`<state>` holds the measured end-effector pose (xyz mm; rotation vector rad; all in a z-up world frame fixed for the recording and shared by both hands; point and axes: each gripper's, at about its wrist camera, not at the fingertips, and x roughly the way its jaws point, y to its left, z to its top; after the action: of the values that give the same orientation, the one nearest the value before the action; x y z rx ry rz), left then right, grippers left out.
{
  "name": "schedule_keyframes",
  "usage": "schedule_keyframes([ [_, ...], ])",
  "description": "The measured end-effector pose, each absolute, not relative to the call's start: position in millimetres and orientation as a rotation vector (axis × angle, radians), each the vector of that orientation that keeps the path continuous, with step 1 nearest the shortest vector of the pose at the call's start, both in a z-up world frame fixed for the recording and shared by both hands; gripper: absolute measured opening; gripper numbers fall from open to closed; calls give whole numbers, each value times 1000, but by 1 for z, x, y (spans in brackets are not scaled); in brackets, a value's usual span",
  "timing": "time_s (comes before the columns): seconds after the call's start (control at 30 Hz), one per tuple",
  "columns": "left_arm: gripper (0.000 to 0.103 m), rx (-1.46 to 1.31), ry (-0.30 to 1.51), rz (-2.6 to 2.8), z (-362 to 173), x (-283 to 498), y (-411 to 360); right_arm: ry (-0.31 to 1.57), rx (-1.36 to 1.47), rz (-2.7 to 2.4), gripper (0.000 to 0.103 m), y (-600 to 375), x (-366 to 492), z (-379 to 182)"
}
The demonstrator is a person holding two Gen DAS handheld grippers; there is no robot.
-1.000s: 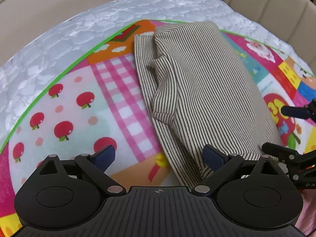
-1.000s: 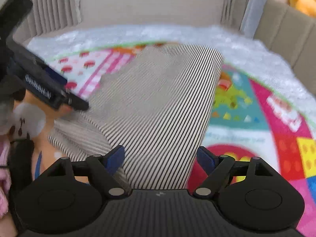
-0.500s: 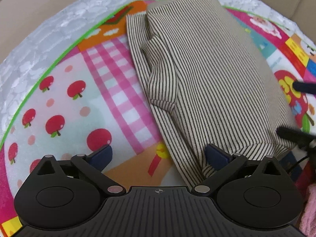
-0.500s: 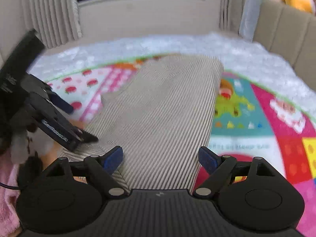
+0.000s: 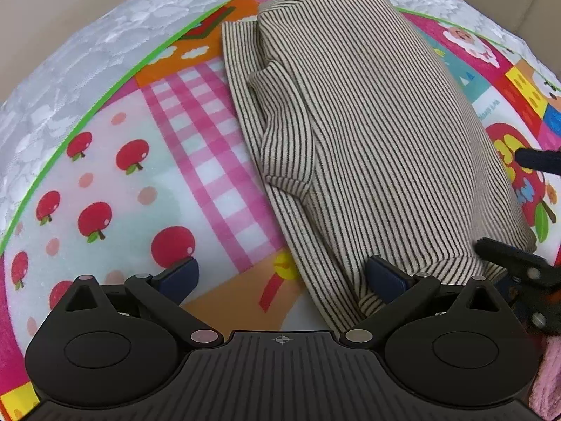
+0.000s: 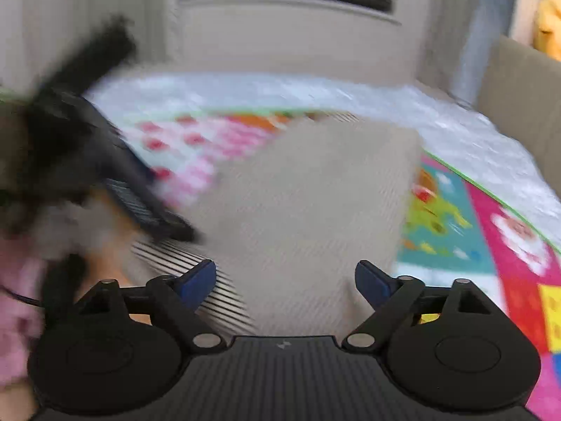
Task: Fold clothes
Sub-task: 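Grasp the shirt hem with the right tool while the left tool holds the body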
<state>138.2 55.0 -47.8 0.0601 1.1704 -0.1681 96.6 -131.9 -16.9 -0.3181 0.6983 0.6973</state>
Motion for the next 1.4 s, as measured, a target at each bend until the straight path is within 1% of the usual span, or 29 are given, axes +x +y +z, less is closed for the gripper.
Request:
schedule_keyframes([
  [0.1, 103, -7, 1147, -165, -44, 139, 64, 675, -392, 788, 85, -116, 82, -19],
  [0.2, 103, -68, 1095, -148, -37, 139, 73, 685, -544, 838, 85, -92, 70, -38],
  [0.33, 103, -86, 1052, -139, -31, 139, 76, 635, -755, 834, 86, -70, 53, -60],
  [0.37, 103, -88, 1044, -138, -30, 139, 76, 617, -774, 827, 80, -68, 51, -62],
  [0.4, 103, -90, 1040, -137, -29, 139, 77, 613, -756, 810, 70, -70, 53, -59],
  [0.43, 103, -94, 1038, -134, -29, 139, 77, 622, -709, 778, 50, -74, 60, -54],
  [0.47, 103, -102, 1031, -131, -28, 139, 79, 649, -625, 760, 48, -82, 70, -47],
  [0.6, 103, -157, 966, -129, -16, 134, 90, 784, -234, 691, 47, -121, 113, -28],
  [0.73, 103, -215, 896, -219, -1, 123, 94, 866, -53, 652, 47, -141, 131, -30],
  [0.97, 103, -98, 906, -370, -1, 116, 66, 880, -50, 647, 47, -142, 129, -33],
  [1.1, 103, -53, 924, -369, -6, 114, 59, 881, -53, 646, 48, -142, 122, -35],
  [1.3, 103, -40, 935, -367, -9, 113, 59, 885, -43, 641, 48, -138, 127, -37],
  [1.4, 103, -25, 926, -378, -8, 112, 57, 902, 7, 634, 49, -142, 132, -39],
])
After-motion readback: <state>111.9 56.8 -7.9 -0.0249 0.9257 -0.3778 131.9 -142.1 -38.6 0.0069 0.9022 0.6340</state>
